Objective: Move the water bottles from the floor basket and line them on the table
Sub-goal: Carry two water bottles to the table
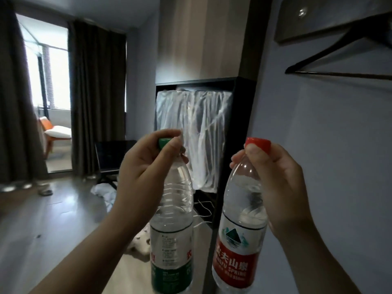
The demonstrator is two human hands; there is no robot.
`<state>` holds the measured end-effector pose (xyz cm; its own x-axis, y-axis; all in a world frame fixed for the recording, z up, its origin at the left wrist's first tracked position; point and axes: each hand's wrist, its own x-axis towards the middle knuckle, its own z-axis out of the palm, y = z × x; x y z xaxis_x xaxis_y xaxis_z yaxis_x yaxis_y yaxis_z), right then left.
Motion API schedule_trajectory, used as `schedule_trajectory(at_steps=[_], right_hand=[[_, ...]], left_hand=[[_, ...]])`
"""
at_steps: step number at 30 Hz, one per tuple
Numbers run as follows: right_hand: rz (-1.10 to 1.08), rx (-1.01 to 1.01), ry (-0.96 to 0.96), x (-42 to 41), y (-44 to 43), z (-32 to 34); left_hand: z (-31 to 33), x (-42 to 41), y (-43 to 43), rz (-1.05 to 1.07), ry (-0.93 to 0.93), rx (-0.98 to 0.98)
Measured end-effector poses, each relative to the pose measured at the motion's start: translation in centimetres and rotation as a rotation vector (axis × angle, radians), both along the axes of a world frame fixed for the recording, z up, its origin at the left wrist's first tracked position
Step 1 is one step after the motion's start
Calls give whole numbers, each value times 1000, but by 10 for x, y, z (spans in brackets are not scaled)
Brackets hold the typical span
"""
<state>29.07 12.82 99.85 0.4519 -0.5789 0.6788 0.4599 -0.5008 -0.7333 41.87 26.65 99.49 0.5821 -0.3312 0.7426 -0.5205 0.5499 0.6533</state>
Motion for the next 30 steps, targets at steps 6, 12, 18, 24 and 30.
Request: schedule_trajectory(at_steps=[6,12,18,24,30], right_hand=[[101,-33,-10,136,10,-14],[161,-41,31,253,-4,-29],[232,-18,31,366,-35,-52],[319,25,69,483,-69,-51],[339,8,115,597,-80,-57]], left_hand=[[-11,124,23,120,-154,127],[-29,240,22,241,-155,204],[-47,341,-3,335,-97,188],[-48,439,-30,469,-63,215],[-56,543,-38,563,18,199]])
